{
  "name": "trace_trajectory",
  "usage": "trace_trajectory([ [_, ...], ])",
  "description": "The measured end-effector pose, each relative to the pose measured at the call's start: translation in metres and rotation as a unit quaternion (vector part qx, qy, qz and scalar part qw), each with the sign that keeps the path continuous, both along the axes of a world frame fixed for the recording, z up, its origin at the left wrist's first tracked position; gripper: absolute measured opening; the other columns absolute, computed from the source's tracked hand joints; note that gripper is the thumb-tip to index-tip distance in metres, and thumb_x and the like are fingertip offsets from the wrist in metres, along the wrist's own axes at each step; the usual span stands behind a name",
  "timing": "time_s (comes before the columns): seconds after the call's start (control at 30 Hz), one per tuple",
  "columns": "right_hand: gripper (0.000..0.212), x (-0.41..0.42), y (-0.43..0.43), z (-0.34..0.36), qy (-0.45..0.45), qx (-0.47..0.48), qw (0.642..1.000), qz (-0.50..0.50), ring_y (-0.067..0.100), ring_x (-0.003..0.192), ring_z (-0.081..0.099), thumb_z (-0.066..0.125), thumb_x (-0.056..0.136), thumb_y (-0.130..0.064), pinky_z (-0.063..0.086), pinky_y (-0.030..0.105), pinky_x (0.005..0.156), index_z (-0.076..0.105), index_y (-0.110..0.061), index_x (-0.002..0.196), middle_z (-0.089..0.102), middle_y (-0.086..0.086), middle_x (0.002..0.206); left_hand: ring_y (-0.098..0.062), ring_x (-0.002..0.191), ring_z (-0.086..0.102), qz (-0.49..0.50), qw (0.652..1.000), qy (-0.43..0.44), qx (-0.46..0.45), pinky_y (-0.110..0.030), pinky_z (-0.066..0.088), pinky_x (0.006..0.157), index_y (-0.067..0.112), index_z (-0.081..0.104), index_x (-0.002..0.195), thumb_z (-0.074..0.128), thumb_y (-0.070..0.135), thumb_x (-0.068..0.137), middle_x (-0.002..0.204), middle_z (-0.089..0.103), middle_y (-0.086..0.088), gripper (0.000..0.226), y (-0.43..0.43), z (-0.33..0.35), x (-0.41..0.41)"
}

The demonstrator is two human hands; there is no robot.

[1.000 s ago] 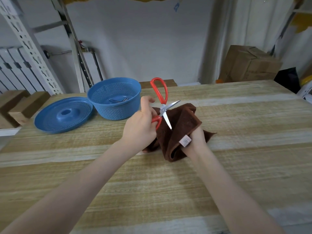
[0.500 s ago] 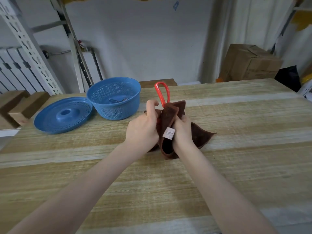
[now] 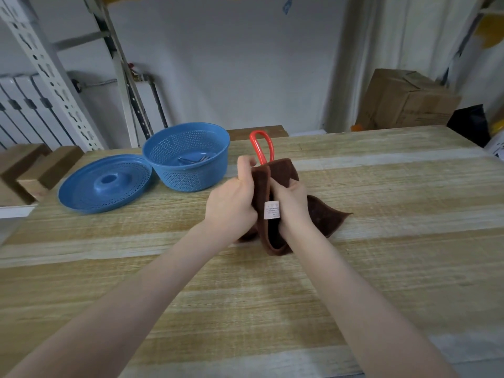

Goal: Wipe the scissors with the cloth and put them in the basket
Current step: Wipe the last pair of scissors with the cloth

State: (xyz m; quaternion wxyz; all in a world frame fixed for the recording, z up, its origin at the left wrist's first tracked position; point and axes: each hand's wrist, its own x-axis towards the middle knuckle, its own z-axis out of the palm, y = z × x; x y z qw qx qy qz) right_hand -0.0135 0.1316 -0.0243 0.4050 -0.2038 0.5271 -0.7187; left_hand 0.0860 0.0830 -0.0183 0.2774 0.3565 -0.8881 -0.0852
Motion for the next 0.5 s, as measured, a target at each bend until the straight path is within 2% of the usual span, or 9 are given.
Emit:
trace_trajectory([
  [0.17,0.023,-0.006,-0.001,0.007,0.0,0.02,1.0,-0.009,0.013,0.052,0.063,0.073,0.084,-0.025,0.05,0.022,0.049,0.065,-0.012,0.067,0.065,0.0,0.058,-0.029,0.063,0.059,-0.024,0.999,0.033,0.031,-0.041,0.047,0.052,0.03,0.018,0.114,0.05,-0.001,0.079,0.076,0.064,-0.004,0.057,-0.001,0.002,-0.001],
  [0.27,0.022,-0.009,0.0,0.004,0.049,0.03,0.998,0.023,0.013,0.056,0.066,0.073,0.085,-0.027,0.05,0.022,0.051,0.066,-0.013,0.069,0.069,-0.001,0.061,-0.027,0.065,0.059,-0.024,0.996,0.061,0.057,-0.042,0.046,0.055,0.019,0.021,0.119,0.05,-0.003,0.079,0.07,0.061,0.001,0.054,-0.003,0.002,0.001],
  [0.33,0.018,-0.01,0.001,0.0,0.093,0.036,0.994,0.044,0.016,0.065,0.07,0.075,0.085,-0.025,0.055,0.028,0.06,0.069,-0.013,0.073,0.073,0.003,0.069,-0.027,0.064,0.057,-0.025,0.994,0.081,0.069,-0.04,0.044,0.056,0.012,0.026,0.12,0.051,-0.002,0.079,0.066,0.057,0.005,0.049,-0.005,0.004,0.004],
  [0.43,0.013,-0.017,0.006,-0.007,0.14,0.046,0.988,0.054,0.022,0.079,0.073,0.073,0.087,-0.022,0.058,0.034,0.074,0.071,-0.01,0.083,0.075,0.008,0.083,-0.029,0.068,0.059,-0.028,0.992,0.092,0.079,-0.044,0.048,0.062,0.012,0.027,0.119,0.053,-0.003,0.078,0.071,0.062,0.001,0.051,-0.007,0.006,0.006],
  [0.5,0.017,-0.023,0.009,-0.011,0.154,0.042,0.985,0.063,0.024,0.084,0.073,0.072,0.088,-0.022,0.058,0.037,0.079,0.071,-0.005,0.092,0.075,0.01,0.088,-0.026,0.068,0.059,-0.045,0.991,0.092,0.09,-0.047,0.05,0.065,0.012,0.027,0.119,0.052,-0.006,0.077,0.07,0.062,0.0,0.053,-0.006,0.007,0.006],
])
